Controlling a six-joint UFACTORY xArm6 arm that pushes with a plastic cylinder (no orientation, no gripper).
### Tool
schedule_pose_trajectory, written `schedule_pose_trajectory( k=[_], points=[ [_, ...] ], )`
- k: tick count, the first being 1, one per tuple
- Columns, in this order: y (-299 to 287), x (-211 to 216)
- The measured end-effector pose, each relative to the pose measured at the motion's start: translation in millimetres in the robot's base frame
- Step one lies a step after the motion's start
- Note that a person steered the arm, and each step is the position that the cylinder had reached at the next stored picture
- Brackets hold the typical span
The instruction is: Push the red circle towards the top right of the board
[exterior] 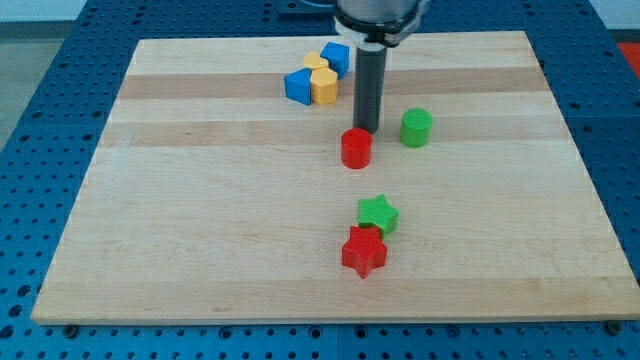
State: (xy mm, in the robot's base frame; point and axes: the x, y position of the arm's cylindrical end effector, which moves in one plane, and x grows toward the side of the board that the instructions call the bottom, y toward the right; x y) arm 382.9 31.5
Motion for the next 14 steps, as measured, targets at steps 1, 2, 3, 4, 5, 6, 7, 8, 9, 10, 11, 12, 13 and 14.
schedule_pose_trajectory(
  k=[1,2,3,4,5,6,7,8,9,10,11,12,13,14],
  points=[
    [-27,0],
    [-51,6],
    [-58,41],
    [-58,64],
    [-45,72],
    [-11,39],
    [24,-19],
    [55,-79],
    [81,-133],
    [87,-146],
    [70,-130],
    [52,-95],
    [50,-51],
    [50,-17]
  ],
)
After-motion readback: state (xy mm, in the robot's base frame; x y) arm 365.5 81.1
